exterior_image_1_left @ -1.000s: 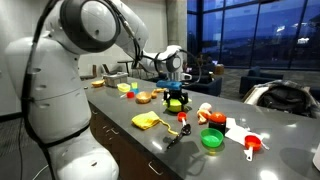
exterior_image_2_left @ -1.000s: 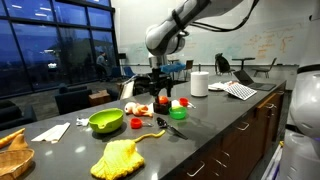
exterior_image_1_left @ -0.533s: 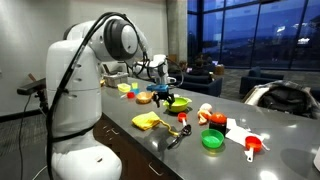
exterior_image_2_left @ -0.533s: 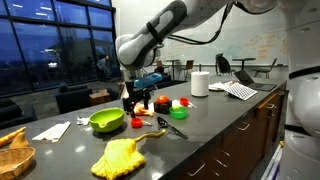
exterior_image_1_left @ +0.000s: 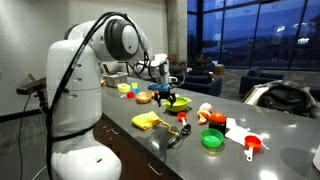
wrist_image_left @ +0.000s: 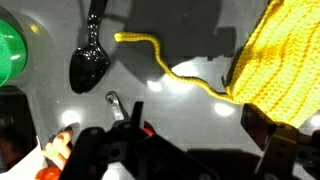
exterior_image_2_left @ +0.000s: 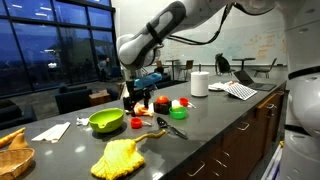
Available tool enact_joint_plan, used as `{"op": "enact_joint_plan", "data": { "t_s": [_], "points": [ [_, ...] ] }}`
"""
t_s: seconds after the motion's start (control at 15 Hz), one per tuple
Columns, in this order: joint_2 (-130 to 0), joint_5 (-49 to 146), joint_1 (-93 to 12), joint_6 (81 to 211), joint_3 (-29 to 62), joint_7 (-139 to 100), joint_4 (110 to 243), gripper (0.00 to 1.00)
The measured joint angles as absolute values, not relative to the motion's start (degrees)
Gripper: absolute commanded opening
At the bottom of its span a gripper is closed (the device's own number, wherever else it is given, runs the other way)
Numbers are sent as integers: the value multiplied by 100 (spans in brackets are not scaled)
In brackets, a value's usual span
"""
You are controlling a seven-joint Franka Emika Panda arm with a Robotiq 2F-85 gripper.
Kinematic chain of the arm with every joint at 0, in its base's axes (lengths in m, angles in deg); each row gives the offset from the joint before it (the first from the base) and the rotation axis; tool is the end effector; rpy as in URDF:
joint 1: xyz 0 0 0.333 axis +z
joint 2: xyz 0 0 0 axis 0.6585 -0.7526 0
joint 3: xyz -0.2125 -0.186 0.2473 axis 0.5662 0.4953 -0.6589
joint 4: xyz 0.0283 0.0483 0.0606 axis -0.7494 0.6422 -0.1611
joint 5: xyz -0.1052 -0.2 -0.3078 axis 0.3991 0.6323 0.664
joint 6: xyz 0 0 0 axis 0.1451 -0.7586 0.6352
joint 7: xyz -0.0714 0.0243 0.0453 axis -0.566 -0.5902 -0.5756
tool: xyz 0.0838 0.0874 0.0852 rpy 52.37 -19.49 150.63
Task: Use the yellow object to wipe the table
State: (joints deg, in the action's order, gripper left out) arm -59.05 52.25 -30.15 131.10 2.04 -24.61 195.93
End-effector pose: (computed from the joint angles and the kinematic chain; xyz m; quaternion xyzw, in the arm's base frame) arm 0.5550 0.2023 0.4106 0.9909 0.1298 -0.0065 0.0360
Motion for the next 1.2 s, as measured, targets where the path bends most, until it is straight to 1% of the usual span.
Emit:
{"op": "enact_joint_plan", "data": {
  "t_s": [0.33,0.67,1.2],
  "points": [
    [-5936,5224,-2999,13110,205,-2461,19596,100],
    [-6256,5217,-2862,13209,174,-2515,19538,100],
    [-6840,5238,-2207,13250,24,-2902,18890,100]
  ]
}}
